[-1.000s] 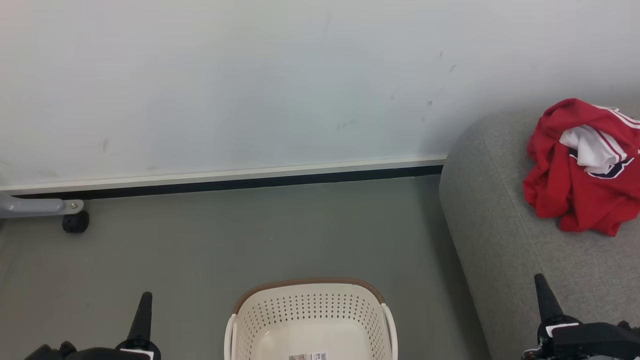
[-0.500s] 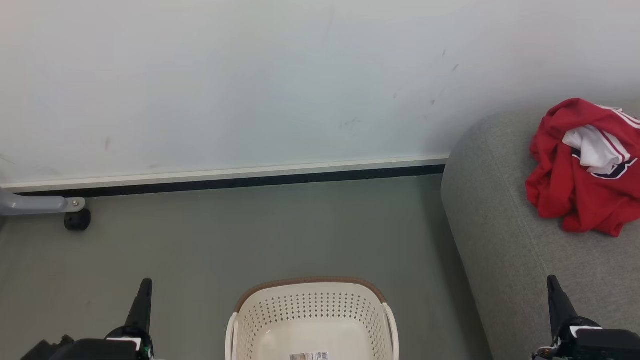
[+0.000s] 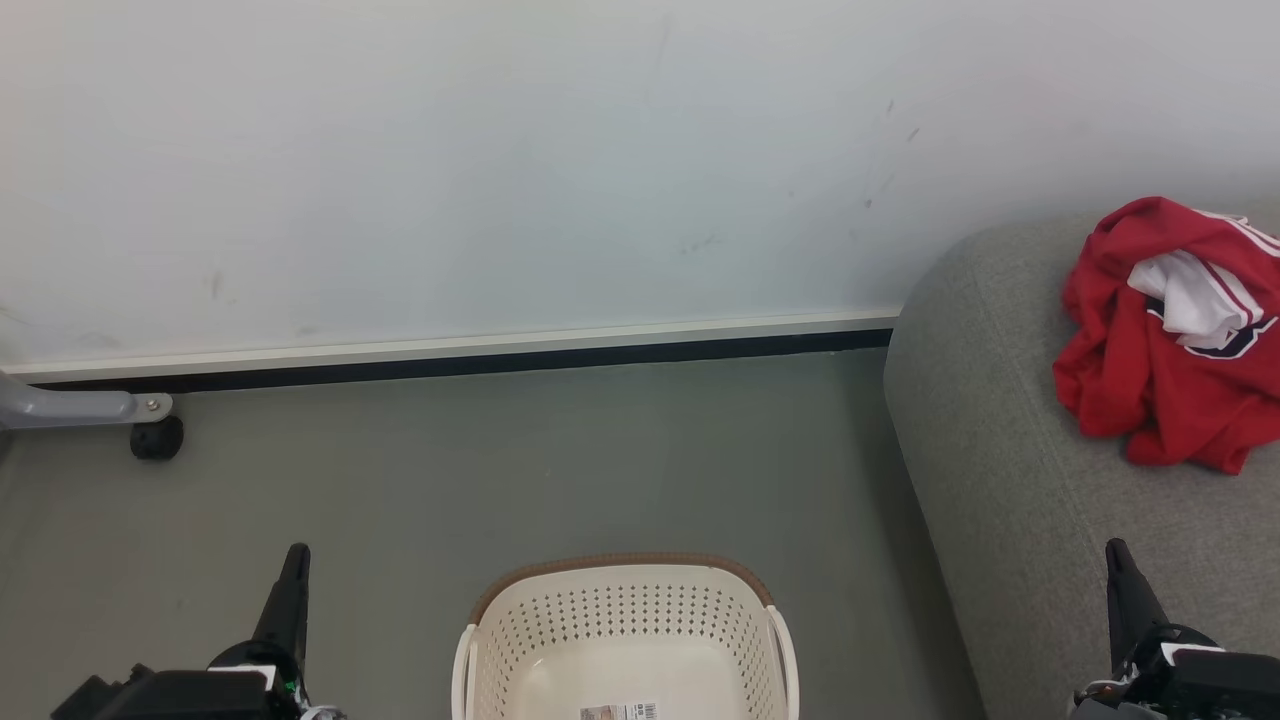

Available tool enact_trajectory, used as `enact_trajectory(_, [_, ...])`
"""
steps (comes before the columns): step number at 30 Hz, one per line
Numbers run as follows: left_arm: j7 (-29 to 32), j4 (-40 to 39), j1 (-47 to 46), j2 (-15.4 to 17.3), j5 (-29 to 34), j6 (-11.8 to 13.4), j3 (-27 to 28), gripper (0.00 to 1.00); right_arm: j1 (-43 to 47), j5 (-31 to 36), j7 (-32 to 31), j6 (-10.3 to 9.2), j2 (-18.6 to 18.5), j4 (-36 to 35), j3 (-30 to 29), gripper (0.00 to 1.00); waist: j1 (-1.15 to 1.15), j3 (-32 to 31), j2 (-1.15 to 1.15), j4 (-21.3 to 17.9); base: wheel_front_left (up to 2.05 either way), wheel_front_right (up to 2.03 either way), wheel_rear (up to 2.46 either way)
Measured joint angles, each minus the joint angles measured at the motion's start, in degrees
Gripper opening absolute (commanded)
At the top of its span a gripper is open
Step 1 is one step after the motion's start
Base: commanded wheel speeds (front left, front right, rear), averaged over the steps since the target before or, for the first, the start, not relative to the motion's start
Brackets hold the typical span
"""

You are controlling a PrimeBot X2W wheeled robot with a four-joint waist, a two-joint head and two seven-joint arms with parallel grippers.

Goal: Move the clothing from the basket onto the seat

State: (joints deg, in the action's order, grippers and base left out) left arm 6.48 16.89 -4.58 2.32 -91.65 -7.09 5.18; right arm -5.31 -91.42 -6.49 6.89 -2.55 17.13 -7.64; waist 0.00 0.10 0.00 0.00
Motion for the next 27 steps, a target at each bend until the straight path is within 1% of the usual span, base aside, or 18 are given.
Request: enact_trajectory(27, [0.0,0.1,0.0,0.0,-0.1,0.0,0.0,0.0,0.0,0.0,0.0,0.0,0.0,0.0,0.0,0.0,0.0,0.0,0.0,0.0,0.0,0.0,0.0])
